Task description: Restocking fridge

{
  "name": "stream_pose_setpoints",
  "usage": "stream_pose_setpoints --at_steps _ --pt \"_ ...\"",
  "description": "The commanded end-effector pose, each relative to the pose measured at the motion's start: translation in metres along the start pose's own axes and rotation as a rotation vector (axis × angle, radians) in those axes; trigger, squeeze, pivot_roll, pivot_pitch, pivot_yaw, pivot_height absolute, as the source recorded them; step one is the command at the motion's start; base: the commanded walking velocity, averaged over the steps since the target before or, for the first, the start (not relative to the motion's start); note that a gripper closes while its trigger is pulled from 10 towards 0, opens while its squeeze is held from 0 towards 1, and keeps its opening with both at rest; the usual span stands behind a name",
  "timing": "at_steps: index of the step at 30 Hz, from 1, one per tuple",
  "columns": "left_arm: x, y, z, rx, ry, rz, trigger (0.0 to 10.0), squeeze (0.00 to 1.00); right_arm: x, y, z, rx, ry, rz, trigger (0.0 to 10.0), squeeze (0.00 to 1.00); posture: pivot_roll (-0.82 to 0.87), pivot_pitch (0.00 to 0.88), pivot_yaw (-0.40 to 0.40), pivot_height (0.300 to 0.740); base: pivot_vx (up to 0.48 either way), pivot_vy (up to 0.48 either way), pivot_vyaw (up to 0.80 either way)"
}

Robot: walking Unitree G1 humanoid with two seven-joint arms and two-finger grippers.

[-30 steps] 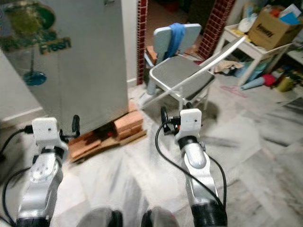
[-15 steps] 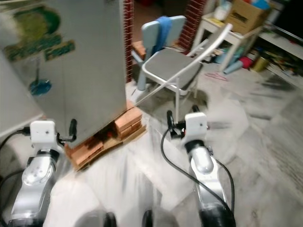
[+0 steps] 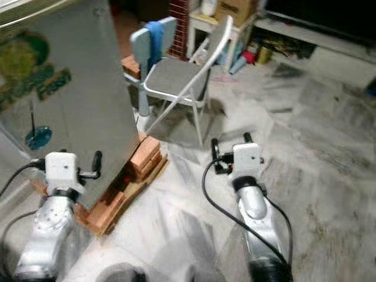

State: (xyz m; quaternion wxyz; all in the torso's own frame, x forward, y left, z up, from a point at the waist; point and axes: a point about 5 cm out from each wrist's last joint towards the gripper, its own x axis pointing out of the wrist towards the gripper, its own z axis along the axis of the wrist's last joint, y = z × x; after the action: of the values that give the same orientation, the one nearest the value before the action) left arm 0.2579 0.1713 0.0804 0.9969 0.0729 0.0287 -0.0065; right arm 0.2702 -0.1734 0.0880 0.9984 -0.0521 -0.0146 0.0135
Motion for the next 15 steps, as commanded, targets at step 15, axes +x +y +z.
stream_pose_setpoints --at_steps 15 --pt "-0.0018 0.0069 -0.0067 0.009 0.038 0.057 10.0 0.00 0.0062 0.0109 0.0033 -0.003 -0.012 0.068 10.0 0.00 0.09 0.057 -0.028 0.740 0.000 0.320 0.00"
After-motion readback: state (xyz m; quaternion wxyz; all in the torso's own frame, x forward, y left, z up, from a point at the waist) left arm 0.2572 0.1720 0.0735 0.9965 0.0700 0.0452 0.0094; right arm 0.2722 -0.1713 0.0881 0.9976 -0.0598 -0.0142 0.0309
